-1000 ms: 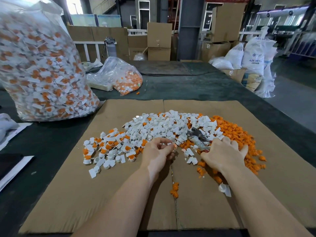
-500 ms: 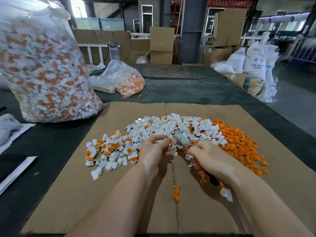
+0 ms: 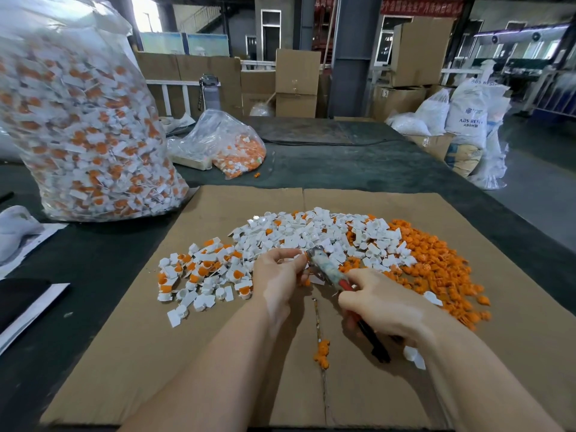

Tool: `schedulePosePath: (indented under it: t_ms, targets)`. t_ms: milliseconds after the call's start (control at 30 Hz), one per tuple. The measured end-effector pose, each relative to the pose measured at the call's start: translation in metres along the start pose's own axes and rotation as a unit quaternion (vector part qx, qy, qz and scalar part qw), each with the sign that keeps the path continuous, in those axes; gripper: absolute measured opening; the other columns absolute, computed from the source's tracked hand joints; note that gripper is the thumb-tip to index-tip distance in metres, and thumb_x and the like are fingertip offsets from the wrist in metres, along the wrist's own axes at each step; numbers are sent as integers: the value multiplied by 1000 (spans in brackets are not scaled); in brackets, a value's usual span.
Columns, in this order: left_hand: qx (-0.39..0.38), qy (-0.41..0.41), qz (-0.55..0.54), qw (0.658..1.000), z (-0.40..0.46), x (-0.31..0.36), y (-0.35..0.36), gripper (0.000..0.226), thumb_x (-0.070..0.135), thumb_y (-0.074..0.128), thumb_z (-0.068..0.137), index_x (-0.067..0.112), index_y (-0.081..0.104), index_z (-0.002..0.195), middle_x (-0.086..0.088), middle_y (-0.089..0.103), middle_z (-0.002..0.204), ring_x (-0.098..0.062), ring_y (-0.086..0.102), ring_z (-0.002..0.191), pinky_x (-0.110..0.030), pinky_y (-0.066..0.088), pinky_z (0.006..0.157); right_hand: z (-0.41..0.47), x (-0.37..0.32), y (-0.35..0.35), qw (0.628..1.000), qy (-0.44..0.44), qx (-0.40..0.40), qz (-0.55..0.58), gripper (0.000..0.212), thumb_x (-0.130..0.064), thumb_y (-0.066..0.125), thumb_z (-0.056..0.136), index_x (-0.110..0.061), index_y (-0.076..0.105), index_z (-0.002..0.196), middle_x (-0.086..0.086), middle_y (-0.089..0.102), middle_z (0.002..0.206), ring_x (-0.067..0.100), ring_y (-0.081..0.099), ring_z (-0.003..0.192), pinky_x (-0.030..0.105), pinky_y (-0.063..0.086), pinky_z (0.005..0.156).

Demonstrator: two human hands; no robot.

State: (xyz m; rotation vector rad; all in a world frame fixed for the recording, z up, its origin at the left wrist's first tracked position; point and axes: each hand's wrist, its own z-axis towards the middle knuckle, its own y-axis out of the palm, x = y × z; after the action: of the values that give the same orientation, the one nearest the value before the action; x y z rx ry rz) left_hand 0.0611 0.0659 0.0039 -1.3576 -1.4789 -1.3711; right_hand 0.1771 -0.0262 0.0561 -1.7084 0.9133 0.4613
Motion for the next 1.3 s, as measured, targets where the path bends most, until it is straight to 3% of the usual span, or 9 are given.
schedulePosePath:
  t_ms: [167, 333, 533, 667, 833, 1000, 1133, 1233, 1300]
  targets:
    - [11, -4, -18, 1000, -1, -3, 2, 8, -4, 59, 87, 3, 59, 91, -9, 59, 65, -9, 52, 46, -22, 50, 52, 4, 1, 5, 994, -33, 50, -93, 17, -20, 42, 95, -20, 40, 78, 1, 52, 83, 18, 56, 75, 23, 40, 58]
    - [13, -12, -23, 1000, -2, -6, 0, 9, -4, 59, 87, 3, 60, 92, -8, 60, 64, -9, 55, 47, -21, 52, 52, 8, 8, 10, 992, -35, 75, -100, 23, -23, 46, 95, -23, 36, 75, -1, 47, 81, 15, 52, 68, 23, 37, 56]
    - [11, -10, -24, 1000, 0, -9, -5, 7, 0, 60, 88, 4, 60, 94, -6, 57, 59, -12, 54, 47, -30, 51, 53, 13, 22, 6, 989, -22, 137, -43, 34, -49, 69, 74, -24, 52, 89, -5, 56, 87, 11, 55, 75, 25, 40, 60]
    - [-10, 69, 121, 990, -5, -15, -11, 11, 9, 61, 90, 14, 66, 98, -3, 63, 71, -7, 59, 61, -21, 52, 61, 24, 36, -2, 939, -1, 277, -205, 50, -57, 66, 74, -23, 53, 108, -9, 49, 94, 11, 50, 86, 25, 39, 63]
    - [-43, 136, 267, 953, -8, -18, -12, 24, 14, 55, 94, 22, 67, 114, 11, 61, 111, -4, 51, 109, -21, 35, 99, 40, 56, -9, 892, 30, 331, -305, 63, -68, 62, 71, -19, 55, 111, -2, 55, 106, 18, 52, 103, 29, 45, 79]
    - [-40, 135, 241, 960, -8, -19, -12, 29, 13, 57, 93, 21, 61, 120, 10, 64, 89, -6, 58, 98, -17, 37, 92, 47, 62, -11, 878, 43, 325, -350, 71, -76, 49, 73, -20, 53, 117, 1, 53, 117, 19, 48, 111, 31, 40, 91]
    - [-45, 122, 204, 970, -7, -19, -12, 27, 9, 59, 91, 18, 62, 116, 3, 63, 79, -7, 61, 89, -21, 39, 93, 42, 51, 0, 847, -46, 372, -378, 50, -55, 55, 85, -23, 54, 123, 1, 53, 120, 20, 46, 114, 34, 32, 99]
    - [-53, 116, 186, 974, -8, -18, -11, 25, 8, 60, 90, 12, 64, 114, -2, 64, 79, -14, 62, 83, -28, 48, 90, 37, 37, 27, 876, -229, 346, -246, 27, -18, 68, 83, -15, 66, 110, 2, 63, 102, 18, 57, 99, 31, 43, 90]
    - [-62, 129, 218, 965, -10, -17, -13, 23, 11, 60, 90, 15, 66, 112, -1, 68, 91, -13, 63, 90, -26, 49, 89, 36, 33, 44, 887, -277, 325, -178, 17, -8, 70, 81, -11, 71, 98, 3, 66, 90, 20, 60, 88, 32, 50, 80]
